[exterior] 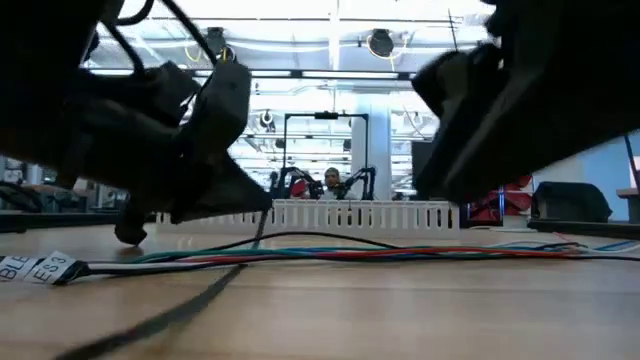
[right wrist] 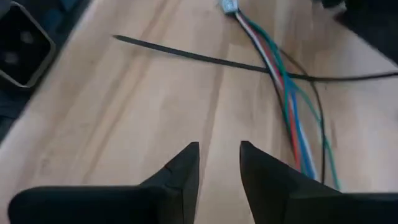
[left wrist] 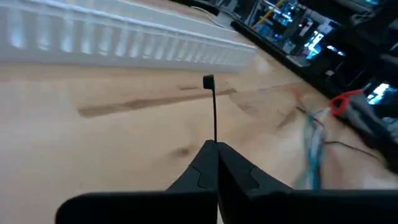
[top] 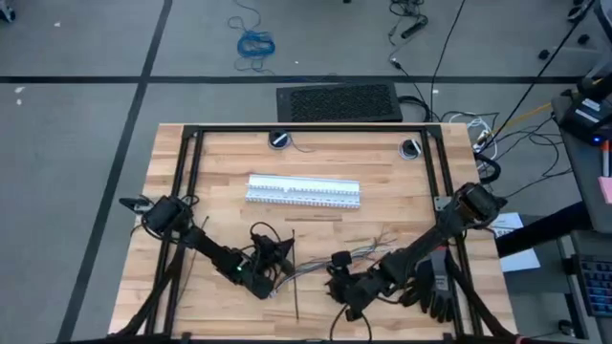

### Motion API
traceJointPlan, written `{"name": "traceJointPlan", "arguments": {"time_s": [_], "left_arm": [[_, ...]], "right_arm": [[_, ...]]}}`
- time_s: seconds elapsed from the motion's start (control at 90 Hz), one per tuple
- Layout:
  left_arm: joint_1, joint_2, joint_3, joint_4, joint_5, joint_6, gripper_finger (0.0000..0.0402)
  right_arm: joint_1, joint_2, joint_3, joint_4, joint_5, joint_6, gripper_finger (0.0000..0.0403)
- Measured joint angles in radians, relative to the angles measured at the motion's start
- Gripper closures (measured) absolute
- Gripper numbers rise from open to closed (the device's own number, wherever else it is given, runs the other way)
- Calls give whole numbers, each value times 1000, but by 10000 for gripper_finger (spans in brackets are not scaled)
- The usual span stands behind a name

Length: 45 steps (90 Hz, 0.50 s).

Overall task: Ziptie cables
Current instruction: Wrap the cables together using a zip tie

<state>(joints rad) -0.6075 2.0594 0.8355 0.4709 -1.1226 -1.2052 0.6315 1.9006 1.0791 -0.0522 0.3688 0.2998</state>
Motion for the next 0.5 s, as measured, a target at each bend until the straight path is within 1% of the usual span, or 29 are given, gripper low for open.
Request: {"name": "traceJointPlan", "arguments": {"time_s": [0.189,0.311,0.5], "left_arm": [[54,4,61,3,7,40,401],[85,5,74,28,34,-10,401],[90,39,137,47,50,27,401]], "right_arm": [[24,7,0,-5,76,63,300],[52,7,0,-3,78,74,300],[127,7,0,-63,71,125,300]]}}
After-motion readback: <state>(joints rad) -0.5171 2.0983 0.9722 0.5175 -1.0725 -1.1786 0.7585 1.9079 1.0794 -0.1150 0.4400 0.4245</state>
